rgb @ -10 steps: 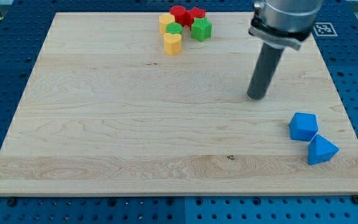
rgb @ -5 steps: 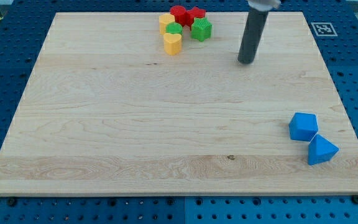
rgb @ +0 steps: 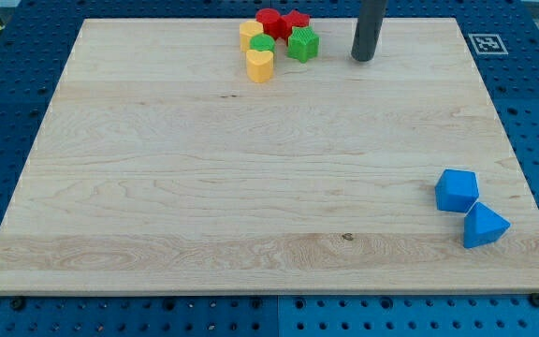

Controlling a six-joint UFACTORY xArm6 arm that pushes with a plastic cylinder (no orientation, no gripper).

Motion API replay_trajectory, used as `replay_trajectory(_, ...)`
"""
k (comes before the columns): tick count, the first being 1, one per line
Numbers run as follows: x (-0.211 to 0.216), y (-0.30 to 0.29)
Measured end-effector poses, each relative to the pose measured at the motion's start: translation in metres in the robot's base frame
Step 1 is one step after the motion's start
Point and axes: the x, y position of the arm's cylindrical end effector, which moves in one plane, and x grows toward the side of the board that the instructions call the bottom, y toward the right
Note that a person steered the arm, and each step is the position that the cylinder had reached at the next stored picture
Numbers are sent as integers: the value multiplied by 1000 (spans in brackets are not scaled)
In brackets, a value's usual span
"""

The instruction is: Point your arm towards the red star

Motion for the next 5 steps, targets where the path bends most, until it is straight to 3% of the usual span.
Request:
replay_trajectory(3,-21,6)
replay_trajectory(4,-66,0)
replay_trajectory(5,-68,-15)
